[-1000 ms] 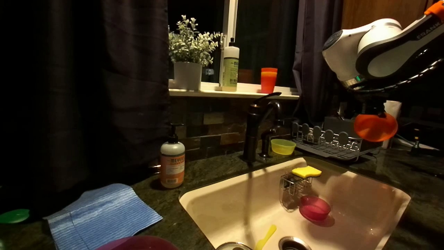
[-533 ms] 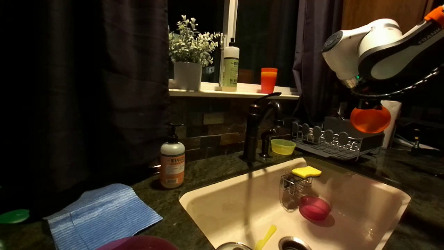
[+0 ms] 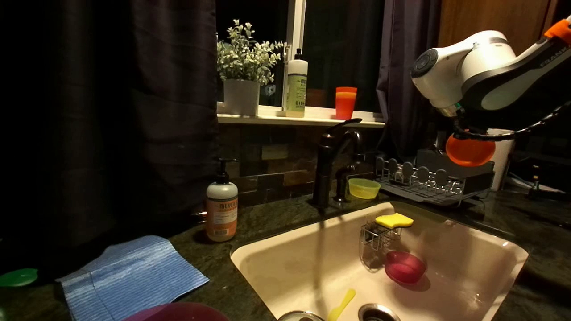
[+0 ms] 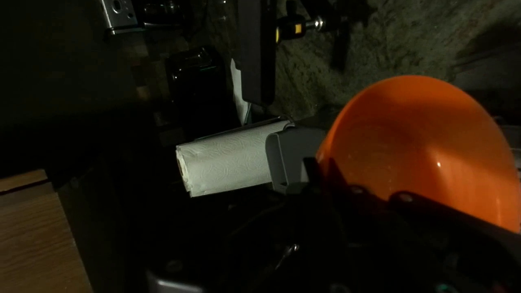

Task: Put the orange bowl side down on the plate rack

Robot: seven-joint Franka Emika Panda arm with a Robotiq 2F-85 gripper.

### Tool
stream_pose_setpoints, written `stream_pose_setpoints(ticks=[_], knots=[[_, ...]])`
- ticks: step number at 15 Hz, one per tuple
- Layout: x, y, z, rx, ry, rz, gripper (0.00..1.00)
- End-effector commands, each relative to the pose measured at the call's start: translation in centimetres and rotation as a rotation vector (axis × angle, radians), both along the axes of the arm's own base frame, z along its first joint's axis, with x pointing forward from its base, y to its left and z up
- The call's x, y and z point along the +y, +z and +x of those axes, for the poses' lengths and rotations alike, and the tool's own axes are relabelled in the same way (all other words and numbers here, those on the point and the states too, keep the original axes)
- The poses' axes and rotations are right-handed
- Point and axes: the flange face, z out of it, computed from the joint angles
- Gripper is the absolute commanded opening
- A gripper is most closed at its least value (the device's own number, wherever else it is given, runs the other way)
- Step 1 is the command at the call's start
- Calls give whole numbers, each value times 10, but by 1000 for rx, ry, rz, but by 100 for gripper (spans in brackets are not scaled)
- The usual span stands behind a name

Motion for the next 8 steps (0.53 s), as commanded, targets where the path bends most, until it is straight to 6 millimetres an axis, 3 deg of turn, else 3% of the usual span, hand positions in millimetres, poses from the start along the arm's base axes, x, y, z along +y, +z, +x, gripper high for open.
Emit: stream_pose_setpoints(ticks=[1,8], knots=[[3,-14,9,-34,17,-79,1],[11,-33,17,-65,44,-193,1]])
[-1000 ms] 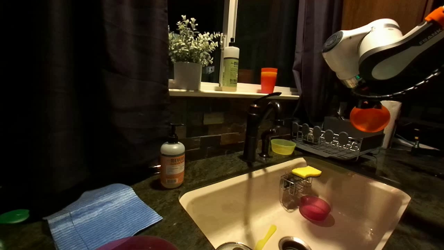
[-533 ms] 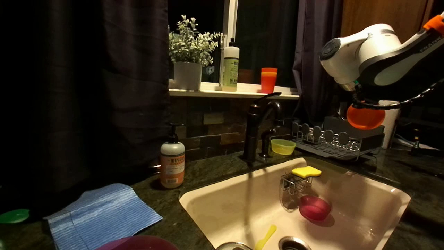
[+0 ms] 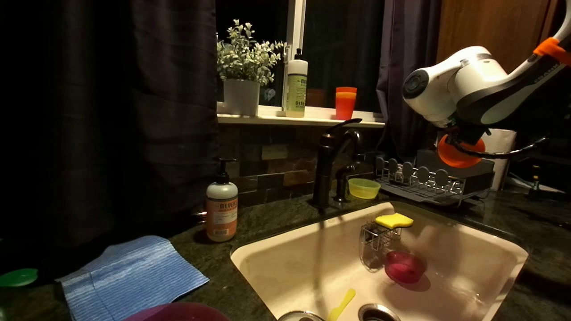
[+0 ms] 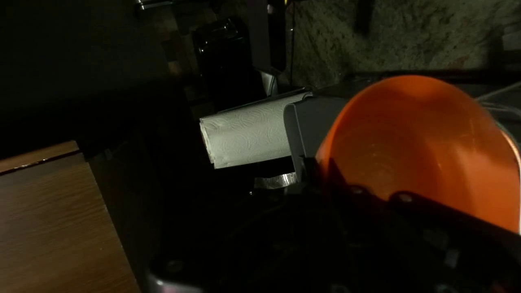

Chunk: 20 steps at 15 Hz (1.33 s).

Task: Put the orange bowl side down on the plate rack

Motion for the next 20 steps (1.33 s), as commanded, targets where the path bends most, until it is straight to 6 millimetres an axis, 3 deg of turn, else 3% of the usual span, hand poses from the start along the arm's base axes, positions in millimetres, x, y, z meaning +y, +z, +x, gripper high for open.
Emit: stream_pose_setpoints(ticks=[1,13,20], knots=[[5,-10,5,-14,4,-80,1],[23,-46,23,-17,35,-186,1],[28,-56,29,-17,38,-207,1]])
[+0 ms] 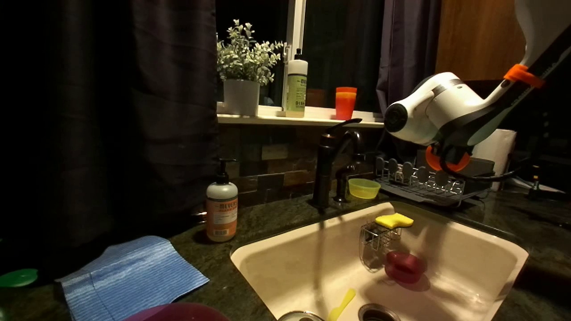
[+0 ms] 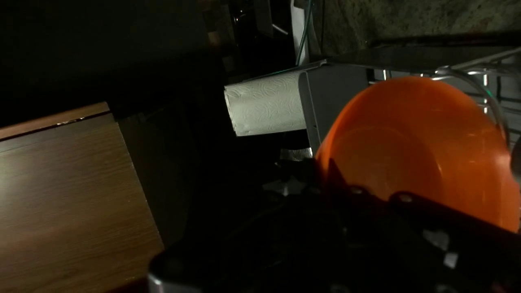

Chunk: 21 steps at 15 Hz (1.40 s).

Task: Put the orange bowl side down on the plate rack

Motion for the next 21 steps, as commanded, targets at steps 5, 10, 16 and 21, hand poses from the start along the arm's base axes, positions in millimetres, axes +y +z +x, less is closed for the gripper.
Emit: stream_pose_setpoints(ticks=[5,10,16,21], knots=[[7,-16,2,-12,-29,-37,18],[6,-31,2,6,-45,-32,58],[4,-30,5,17,-52,-9,100],[-12,12,6,-26,-103,119,100]])
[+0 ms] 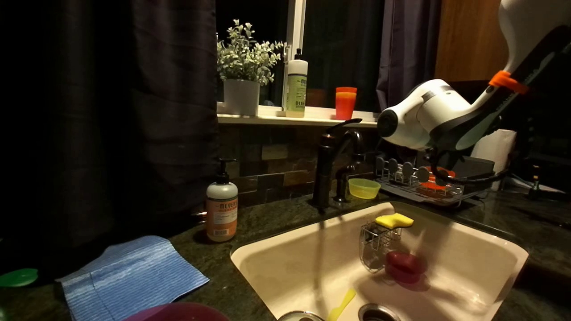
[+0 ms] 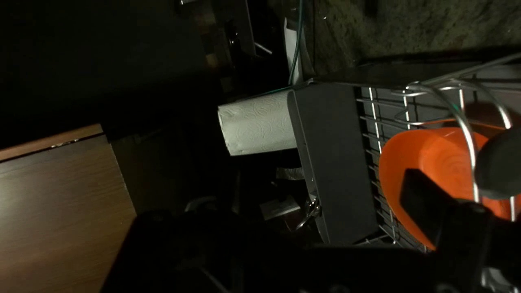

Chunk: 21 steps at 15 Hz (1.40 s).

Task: Put the orange bowl side down on the plate rack

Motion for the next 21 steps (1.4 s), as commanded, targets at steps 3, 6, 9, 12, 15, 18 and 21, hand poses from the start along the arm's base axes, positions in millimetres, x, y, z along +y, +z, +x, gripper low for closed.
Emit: stream_pose_setpoints(ticks=[3,6,9,12,15,18,21], knots=[[-44,60,-3,-5,-19,257,100],[-86,92,-13,-6,0,400,100],[-128,112,-24,2,22,546,100],[-159,107,-30,17,53,695,100],[-176,94,-27,21,89,850,100],[-187,78,-22,32,119,1018,100],[-183,77,-25,35,115,1042,100]])
